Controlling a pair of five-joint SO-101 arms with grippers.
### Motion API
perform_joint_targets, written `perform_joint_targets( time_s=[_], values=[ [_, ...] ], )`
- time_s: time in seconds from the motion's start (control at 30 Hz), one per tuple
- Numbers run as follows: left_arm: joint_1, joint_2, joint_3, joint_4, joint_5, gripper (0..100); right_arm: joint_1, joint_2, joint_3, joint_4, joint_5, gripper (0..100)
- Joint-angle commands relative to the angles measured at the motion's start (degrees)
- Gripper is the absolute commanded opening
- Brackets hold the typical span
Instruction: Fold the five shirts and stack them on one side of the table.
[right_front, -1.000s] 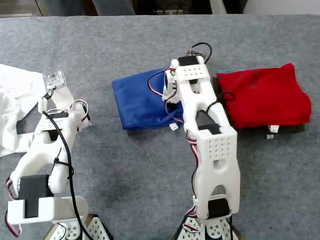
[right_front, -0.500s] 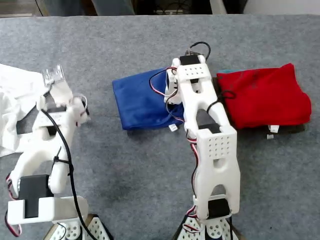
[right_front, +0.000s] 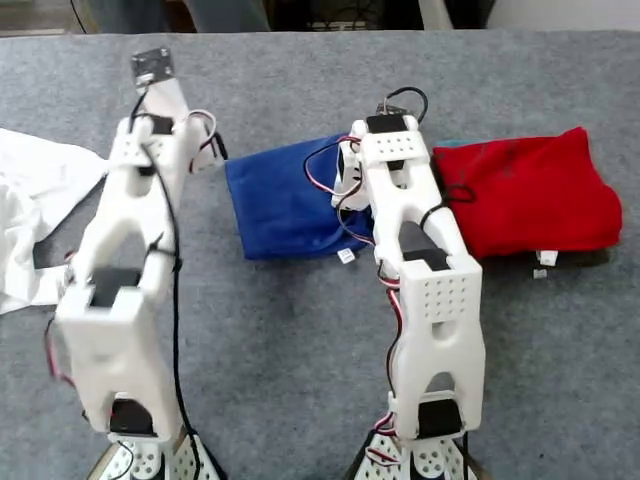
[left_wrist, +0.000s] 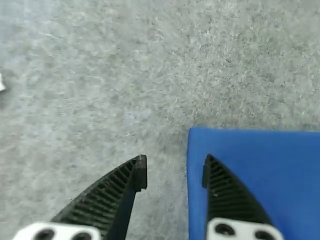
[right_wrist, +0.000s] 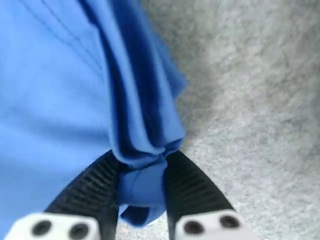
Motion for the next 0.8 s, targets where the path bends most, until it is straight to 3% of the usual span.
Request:
perform_joint_targets(
  time_s=[0.0, 0.13, 0.33, 0.77],
  values=[
    [1.8, 11.4, -23.4, 10.5, 0.4, 21, 1.1, 0.7, 2.9, -0.9, -0.6, 1.3],
    [3.2, 22.7, -44.0, 22.6, 0.4, 21, 1.1, 0.7, 2.9, -0.9, -0.6, 1.3],
    [3.5, 38.1, -65.0, 28.2, 0.4, 21, 1.1, 0.7, 2.9, -0.9, -0.6, 1.4],
    [2.3, 45.0, -68.4, 30.8, 1.0, 21, 1.1, 0.8, 2.9, -1.5, -0.6, 1.4]
  ],
)
